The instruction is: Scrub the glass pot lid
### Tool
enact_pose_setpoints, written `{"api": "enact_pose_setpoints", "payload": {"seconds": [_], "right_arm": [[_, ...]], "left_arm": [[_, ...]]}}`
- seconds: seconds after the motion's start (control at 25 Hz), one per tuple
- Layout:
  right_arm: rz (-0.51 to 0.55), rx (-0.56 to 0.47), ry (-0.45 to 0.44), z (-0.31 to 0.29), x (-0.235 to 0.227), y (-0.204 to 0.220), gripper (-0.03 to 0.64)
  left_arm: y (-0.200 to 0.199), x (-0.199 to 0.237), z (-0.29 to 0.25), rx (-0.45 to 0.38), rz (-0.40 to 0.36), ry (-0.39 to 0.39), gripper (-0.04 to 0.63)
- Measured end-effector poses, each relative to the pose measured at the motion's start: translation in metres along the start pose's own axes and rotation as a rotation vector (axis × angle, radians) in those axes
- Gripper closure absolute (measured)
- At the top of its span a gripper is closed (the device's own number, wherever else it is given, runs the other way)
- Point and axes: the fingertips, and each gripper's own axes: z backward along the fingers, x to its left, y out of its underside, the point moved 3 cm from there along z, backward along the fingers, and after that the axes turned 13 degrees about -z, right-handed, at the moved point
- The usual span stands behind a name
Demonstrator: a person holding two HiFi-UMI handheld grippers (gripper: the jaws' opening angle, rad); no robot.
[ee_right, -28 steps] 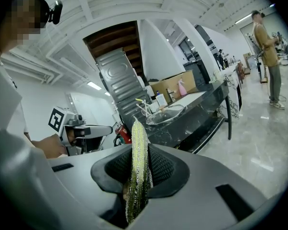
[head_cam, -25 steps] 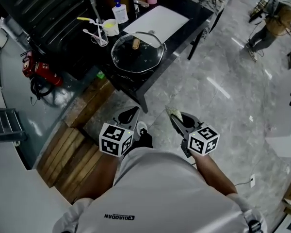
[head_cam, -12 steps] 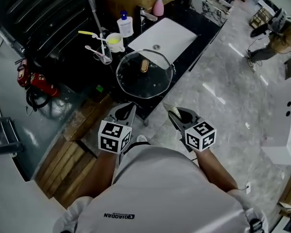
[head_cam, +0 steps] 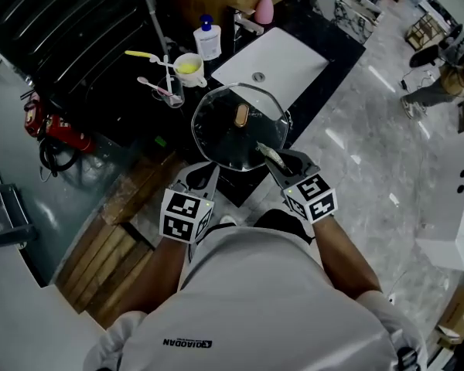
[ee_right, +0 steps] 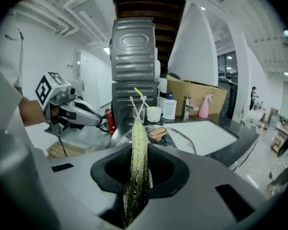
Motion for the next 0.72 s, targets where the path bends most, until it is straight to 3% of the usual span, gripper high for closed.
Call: {"api": "enact_pose_setpoints", "payload": {"seconds": [0.16,0.32,0.52,0.72], "right_arm": [[0.169,0.021,0.005,-0.035,-0.020,-0.033,0.533],[0.291,0.037,0.002,-0.074,-0.040,-0.064,0.532],[0.418,0.137,-0.044,-0.119,-0.049,-0.073,0.532],[0.534,0.189,-0.027,-0.150,-0.056,-0.070,0.532]], "left_arm": [[0.005,0.007,-0.015,0.038,0.003,-0.019,0.577],[0.002,0.013,-0.029,0.050,0.059,-0.039,0.577],[0.005,0.020,-0.037,0.059,0.109,-0.084,0.577],[0.018,0.022,-0.047,0.090,0.141,-0.089,0.577]]}}
